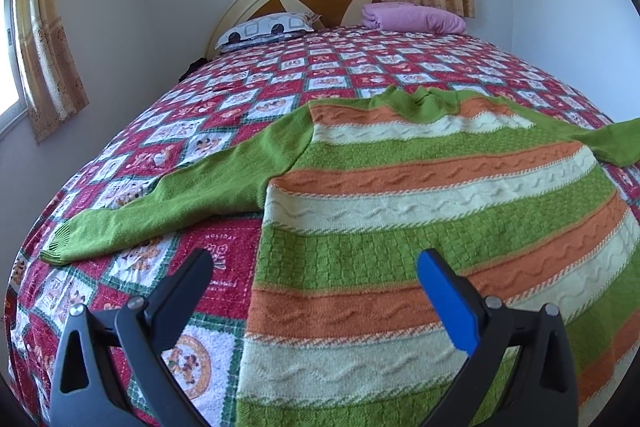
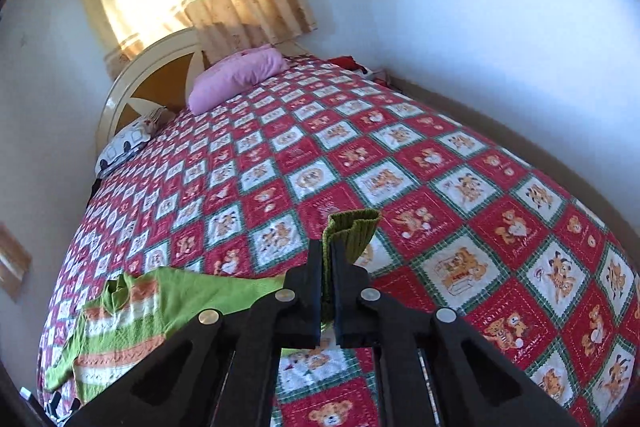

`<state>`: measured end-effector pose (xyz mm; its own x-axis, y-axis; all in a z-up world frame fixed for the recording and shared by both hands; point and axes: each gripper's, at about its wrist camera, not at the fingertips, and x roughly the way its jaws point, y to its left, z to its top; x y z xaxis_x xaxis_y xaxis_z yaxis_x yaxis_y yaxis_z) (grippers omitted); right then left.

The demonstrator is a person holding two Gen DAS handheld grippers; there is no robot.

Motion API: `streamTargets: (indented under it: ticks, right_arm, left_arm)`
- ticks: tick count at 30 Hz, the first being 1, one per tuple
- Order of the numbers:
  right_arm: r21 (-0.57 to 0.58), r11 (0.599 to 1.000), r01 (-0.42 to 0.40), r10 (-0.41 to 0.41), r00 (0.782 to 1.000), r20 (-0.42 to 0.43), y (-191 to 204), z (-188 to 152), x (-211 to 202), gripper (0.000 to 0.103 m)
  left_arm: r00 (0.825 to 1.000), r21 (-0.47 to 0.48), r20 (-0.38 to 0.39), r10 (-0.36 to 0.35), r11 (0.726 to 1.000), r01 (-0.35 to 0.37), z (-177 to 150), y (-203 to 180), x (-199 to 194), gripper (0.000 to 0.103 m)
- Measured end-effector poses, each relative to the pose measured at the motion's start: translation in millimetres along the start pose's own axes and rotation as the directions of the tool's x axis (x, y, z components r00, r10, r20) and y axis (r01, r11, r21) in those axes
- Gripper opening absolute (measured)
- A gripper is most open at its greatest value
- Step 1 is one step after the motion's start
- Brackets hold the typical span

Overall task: Fold small clothes
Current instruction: 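Lift the sleeve with the right tool and fold it across the sweater body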

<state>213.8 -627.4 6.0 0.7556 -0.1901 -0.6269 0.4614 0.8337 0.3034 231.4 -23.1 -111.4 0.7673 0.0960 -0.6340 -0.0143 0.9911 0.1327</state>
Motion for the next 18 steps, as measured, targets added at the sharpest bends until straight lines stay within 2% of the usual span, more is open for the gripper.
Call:
streamTargets:
  ticks: [8, 11, 18]
  right_arm:
    - [-0.125, 0.991, -0.044, 0.054, 0.996, 0.073, 66.4, 18.1, -31.0, 0.003]
    - [-0.192, 0.979, -0.064, 0.084, 0.992, 0.098, 104.1, 26.3, -43.4, 0.003]
    - [-0.377, 0.917, -0.133, 0.183, 0.978, 0.1, 213.3, 26.4, -64.5, 0.003]
  left_arm:
    - [1.0, -0.037, 0.019, -0.006, 0.999, 0.007, 0.2, 12.8, -8.0, 0.103]
    - [0.999, -0.045, 0.014, -0.039, 0.998, 0.04, -1.3, 16.3, -8.4, 0.103]
    - [0.998, -0.061, 0.017, -0.054, 0.997, 0.055, -7.9, 25.3, -8.9, 0.103]
